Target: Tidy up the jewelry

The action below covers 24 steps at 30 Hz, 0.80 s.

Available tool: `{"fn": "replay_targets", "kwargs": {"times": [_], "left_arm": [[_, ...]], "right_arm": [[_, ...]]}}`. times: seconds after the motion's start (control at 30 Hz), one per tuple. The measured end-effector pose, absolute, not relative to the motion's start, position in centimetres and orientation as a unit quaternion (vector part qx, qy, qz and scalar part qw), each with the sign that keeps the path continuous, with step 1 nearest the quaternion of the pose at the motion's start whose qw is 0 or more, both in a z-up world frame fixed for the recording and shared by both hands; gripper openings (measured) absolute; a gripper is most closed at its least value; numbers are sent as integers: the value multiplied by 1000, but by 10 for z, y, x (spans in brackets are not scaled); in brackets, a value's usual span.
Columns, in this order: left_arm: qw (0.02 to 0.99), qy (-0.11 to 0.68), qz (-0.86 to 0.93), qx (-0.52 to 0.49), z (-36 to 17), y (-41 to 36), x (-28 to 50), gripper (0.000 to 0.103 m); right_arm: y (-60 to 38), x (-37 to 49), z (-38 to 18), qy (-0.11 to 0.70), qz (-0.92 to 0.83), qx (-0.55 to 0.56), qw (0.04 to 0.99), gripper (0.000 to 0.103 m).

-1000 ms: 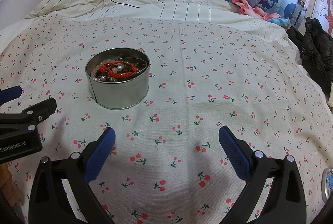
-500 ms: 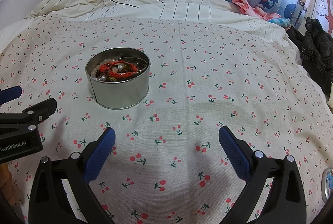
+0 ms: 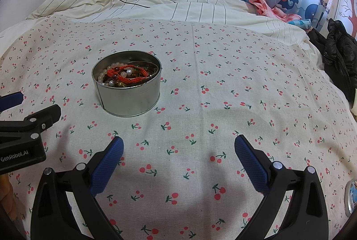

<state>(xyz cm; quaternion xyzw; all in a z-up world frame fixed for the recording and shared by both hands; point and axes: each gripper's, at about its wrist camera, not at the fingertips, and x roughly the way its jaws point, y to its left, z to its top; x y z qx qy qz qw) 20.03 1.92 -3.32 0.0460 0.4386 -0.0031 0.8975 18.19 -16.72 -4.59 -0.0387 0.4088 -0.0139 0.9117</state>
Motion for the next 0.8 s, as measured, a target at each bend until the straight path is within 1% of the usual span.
{"fn": "replay_targets", "kwargs": {"times": [0.2,0.3,0.37,0.8], "left_arm": [[900,435,-6,42,-32,20,199,95],[915,399,9,53,-28,22,191,95],[919,391,9,54,-25,22,188,95],[908,417,2,43,-28,22,197,95]], "right_arm": [[-167,182,-46,409,-14,-38,912,95],[-167,182,-45,408,-13,-39,912,95],[-166,182,-46,408,-13,-39,912,95],[-165,182,-46,408,-14,-38,912,95]]}}
